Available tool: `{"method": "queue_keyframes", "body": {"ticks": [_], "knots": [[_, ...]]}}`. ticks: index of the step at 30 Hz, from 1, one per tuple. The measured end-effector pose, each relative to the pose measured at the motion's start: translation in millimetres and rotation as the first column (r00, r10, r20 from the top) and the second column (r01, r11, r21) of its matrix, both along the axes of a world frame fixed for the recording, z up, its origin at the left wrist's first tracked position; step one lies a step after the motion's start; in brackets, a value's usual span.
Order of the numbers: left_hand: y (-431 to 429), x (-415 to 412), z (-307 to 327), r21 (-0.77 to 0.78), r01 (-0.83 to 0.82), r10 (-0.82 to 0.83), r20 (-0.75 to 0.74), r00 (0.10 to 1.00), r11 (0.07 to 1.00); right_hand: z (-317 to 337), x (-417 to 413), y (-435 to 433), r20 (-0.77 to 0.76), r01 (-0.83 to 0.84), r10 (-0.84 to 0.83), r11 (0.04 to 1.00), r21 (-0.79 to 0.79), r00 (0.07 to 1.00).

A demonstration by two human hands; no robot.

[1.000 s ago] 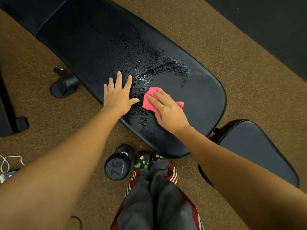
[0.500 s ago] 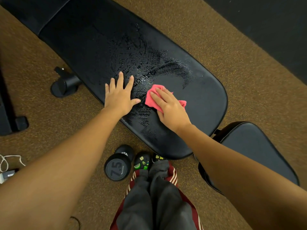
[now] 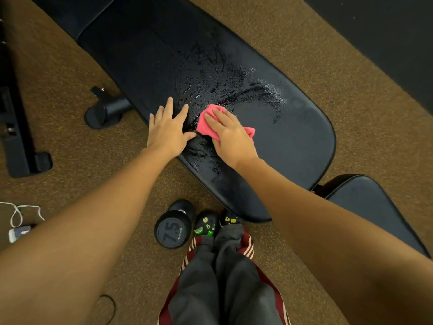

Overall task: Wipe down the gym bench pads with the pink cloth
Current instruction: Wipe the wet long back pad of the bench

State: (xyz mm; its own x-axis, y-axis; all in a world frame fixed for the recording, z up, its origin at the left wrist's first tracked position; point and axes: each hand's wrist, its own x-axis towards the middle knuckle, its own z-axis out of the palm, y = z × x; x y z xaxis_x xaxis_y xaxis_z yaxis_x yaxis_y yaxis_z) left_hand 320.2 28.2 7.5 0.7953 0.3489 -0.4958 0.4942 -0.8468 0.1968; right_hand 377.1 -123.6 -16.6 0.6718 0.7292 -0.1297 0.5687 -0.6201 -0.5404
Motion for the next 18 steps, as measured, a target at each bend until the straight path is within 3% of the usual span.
{"method": "queue_keyframes", "body": {"ticks": [6, 9, 15, 18], "knots": [[-1, -3, -3, 0.032, 0.015, -0.014, -0.049, 0.999, 0.999, -2, -33, -30, 0.127, -0.2, 0.202, 0.979, -0.023, 0.971], [0, -4, -3, 0.039, 0.021, -0.02, -0.035, 0.999, 0.999, -2, -27, -49, 0.186, -0.216, 0.227, 0.973, -0.081, 0.956], [4, -6, -5, 0.051, 0.043, -0.042, -0.013, 0.999, 0.998, -6, -17, -26, 0.091, 0.018, -0.016, 1.0, -0.016, 0.996], [5, -7, -7, 0.05, 0.047, -0.047, -0.01, 0.999, 0.998, -5, -31, -18, 0.063, 0.045, -0.045, 0.999, 0.008, 0.997]]}}
